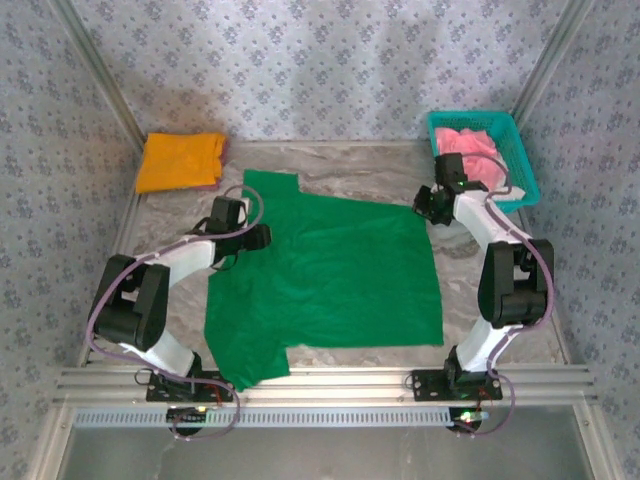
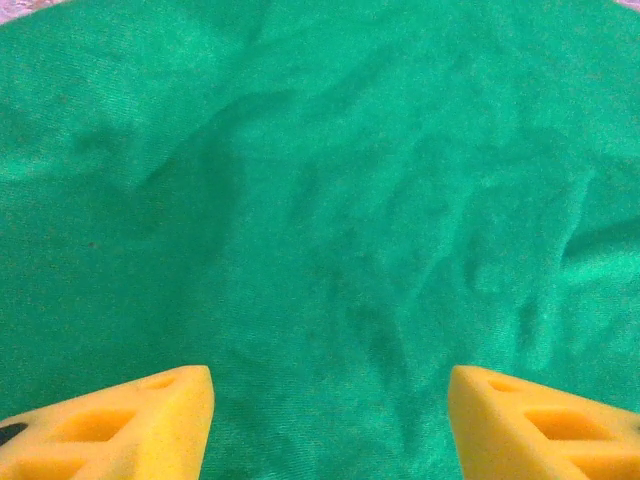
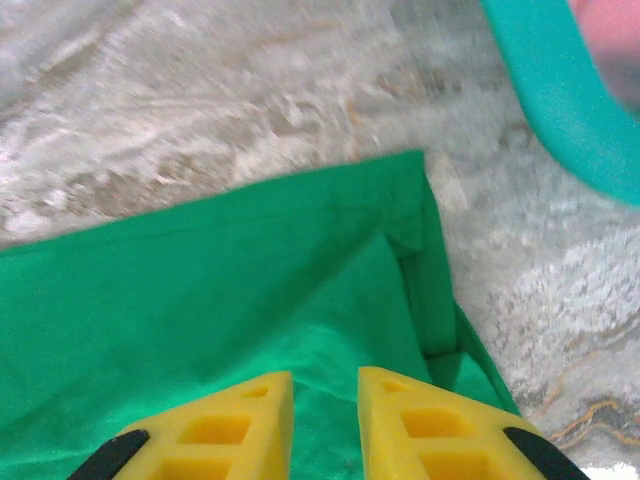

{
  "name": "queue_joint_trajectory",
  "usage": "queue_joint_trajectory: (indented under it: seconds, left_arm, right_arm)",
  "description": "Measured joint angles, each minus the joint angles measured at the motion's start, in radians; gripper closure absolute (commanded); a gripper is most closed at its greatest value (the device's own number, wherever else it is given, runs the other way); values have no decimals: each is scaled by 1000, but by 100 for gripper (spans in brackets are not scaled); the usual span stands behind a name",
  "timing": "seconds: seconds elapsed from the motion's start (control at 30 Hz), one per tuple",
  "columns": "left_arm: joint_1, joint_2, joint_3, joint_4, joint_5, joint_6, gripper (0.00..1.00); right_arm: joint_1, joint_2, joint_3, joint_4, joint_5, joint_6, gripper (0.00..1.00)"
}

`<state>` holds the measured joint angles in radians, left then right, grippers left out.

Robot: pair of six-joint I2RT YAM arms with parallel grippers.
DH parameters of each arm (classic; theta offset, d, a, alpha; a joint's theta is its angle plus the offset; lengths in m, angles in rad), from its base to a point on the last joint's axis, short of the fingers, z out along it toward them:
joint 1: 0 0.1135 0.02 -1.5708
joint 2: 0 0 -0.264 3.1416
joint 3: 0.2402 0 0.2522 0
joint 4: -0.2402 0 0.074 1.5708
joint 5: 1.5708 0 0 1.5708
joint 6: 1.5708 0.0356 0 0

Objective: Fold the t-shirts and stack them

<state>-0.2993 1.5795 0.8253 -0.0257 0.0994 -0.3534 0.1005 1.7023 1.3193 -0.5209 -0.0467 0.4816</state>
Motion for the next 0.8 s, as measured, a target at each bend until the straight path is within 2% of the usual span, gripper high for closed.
queue_joint_trajectory:
  seconds: [0.1, 0.17, 0.27, 0.47, 0.8]
  left_arm:
    - [5, 0, 0, 1, 0, -1, 37]
    - [5, 0, 0, 1, 0, -5, 37]
    - [5, -1, -1, 0, 0, -12, 37]
    - [5, -60, -34, -21, -2, -29, 37]
    - [11, -59, -41, -52, -2, -69, 36]
  right_arm:
    - [45, 42, 138, -16, -5, -26, 86]
    - [73, 116, 263, -23, -10, -44, 100]
    - [107, 243, 375, -8, -24, -51, 100]
    - [124, 435, 378, -45, -36, -37, 100]
    - [124, 523, 384, -48, -45, -11, 100]
